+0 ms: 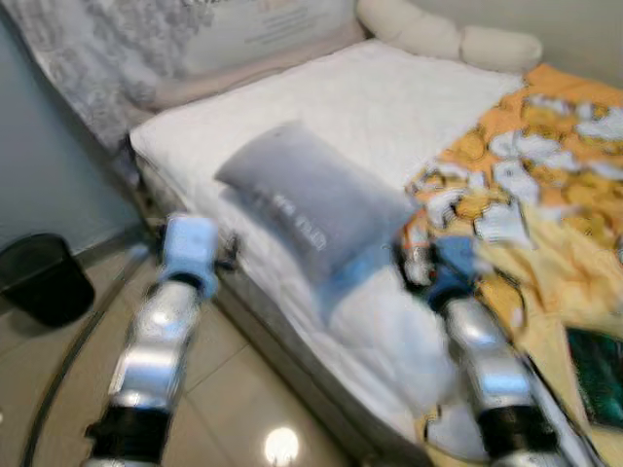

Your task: Clean up the room

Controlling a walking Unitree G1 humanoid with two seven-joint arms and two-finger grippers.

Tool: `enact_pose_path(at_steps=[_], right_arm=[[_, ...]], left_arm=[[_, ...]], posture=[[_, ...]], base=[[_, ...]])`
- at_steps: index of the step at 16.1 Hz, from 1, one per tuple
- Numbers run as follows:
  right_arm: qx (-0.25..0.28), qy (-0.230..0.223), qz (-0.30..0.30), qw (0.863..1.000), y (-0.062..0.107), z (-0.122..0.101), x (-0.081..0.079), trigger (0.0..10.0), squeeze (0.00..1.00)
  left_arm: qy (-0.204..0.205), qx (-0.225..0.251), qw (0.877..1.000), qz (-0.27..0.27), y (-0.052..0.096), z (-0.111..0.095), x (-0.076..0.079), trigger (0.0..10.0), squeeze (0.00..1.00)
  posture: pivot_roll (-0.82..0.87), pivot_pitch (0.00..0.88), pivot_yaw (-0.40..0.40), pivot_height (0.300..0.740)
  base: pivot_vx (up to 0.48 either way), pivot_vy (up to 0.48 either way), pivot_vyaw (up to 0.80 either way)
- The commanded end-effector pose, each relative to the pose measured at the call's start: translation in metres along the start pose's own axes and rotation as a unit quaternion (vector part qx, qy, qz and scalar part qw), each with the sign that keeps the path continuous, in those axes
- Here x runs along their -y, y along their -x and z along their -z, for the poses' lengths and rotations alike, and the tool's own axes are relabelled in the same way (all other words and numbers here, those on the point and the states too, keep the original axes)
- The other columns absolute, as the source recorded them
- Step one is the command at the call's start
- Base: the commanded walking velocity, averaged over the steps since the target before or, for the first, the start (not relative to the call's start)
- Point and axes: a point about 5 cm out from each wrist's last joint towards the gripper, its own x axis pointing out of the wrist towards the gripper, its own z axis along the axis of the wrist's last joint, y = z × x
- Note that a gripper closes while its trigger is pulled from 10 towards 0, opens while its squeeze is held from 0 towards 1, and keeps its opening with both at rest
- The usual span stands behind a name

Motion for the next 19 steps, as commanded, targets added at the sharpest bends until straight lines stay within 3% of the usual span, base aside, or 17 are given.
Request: enact_pose_path(at_steps=[1,3,4,9,11,14,19], right_arm=[[0.005,0.001,0.001,1.0,-0.003,-0.005,-0.003,10.0,0.0],[-0.003,-0.001,0.021,1.0,-0.003,-0.006,0.006,10.0,0.0],[-0.015,-0.005,0.032,0.999,-0.003,-0.003,0.012,10.0,1.0],[-0.077,0.024,0.044,0.996,-0.02,-0.002,0.039,10.0,1.0],[-0.115,0.047,0.03,0.992,-0.031,-0.004,0.049,10.0,1.0],[-0.132,0.053,0.036,0.989,-0.042,-0.009,0.059,10.0,1.0],[-0.13,0.043,0.053,0.989,-0.048,-0.018,0.069,10.0,1.0]], left_arm=[[-0.012,0.001,1.0,-0.001,0.0,-0.002,-0.008,10.0,0.0],[-0.022,0.0,0.999,0.026,0.003,-0.003,-0.004,10.0,0.0],[-0.027,-0.002,0.999,0.045,0.004,-0.004,-0.003,10.0,0.0],[-0.073,-0.016,0.983,0.17,0.013,-0.008,0.008,10.0,0.0],[-0.085,-0.024,0.97,0.226,0.017,-0.012,0.011,10.0,0.0],[-0.101,-0.034,0.952,0.287,0.026,-0.013,0.015,10.0,0.0],[-0.102,-0.041,0.941,0.319,0.036,-0.015,0.027,10.0,0.0]], posture=[[-0.09,0.0,0.027,0.74],[-0.08,0.0,0.026,0.74],[-0.08,0.0,0.029,0.74],[-0.08,0.0,0.037,0.74],[-0.07,0.0,0.032,0.74],[-0.07,0.0,0.036,0.74],[-0.07,0.0,0.024,0.74]], base=[[0.0,0.0,0.0],[0.0,0.0,0.0],[0.0,0.0,0.0],[0.0,0.0,0.0],[0.0,0.0,0.0],[0.0,0.0,0.0],[0.0,0.0,0.0]])
